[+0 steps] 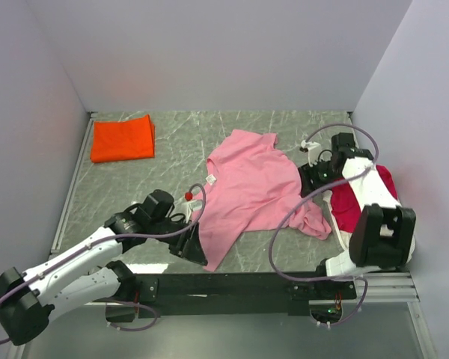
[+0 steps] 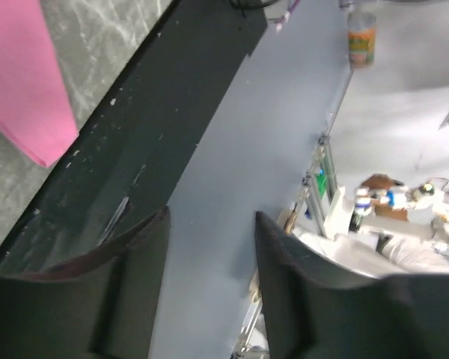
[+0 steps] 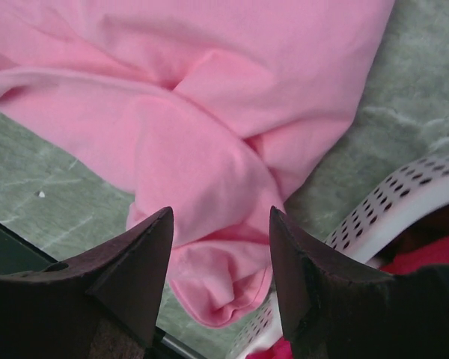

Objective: Fold and stack the t-shirts
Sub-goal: Flatten the tshirt out

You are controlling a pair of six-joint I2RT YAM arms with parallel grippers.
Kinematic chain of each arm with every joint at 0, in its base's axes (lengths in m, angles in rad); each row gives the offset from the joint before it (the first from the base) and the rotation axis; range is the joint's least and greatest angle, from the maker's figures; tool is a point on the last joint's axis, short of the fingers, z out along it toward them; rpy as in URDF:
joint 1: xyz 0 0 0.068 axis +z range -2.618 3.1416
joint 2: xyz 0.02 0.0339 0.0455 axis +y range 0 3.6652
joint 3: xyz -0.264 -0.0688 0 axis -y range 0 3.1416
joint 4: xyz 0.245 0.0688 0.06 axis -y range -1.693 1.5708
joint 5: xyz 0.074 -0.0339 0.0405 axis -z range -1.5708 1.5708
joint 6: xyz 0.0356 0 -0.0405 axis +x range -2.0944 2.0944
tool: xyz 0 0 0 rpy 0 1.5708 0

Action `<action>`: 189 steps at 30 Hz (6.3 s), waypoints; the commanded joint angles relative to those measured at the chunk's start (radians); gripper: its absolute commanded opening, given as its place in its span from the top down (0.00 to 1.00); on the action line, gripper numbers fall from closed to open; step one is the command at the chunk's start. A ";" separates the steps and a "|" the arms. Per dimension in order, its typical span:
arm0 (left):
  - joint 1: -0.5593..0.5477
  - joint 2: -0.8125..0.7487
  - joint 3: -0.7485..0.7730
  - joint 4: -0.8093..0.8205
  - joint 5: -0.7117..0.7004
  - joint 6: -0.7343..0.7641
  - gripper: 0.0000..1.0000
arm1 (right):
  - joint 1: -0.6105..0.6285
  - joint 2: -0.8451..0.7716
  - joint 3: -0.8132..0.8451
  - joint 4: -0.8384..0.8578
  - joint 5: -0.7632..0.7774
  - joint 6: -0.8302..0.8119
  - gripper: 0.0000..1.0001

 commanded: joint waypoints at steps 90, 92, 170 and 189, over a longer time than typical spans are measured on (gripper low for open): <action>0.602 0.574 0.618 -0.092 -0.392 0.235 1.00 | 0.387 0.559 0.964 0.041 0.195 0.231 1.00; 0.610 0.534 0.638 -0.114 -0.387 0.234 1.00 | 0.387 0.413 0.881 0.063 0.110 0.187 1.00; 0.611 0.031 0.029 -0.174 -0.055 0.114 1.00 | 0.113 0.001 0.043 0.035 0.366 -0.112 0.67; 0.605 0.041 0.224 -0.194 -0.306 0.102 0.47 | 0.484 0.373 0.499 -0.014 -0.207 0.122 0.47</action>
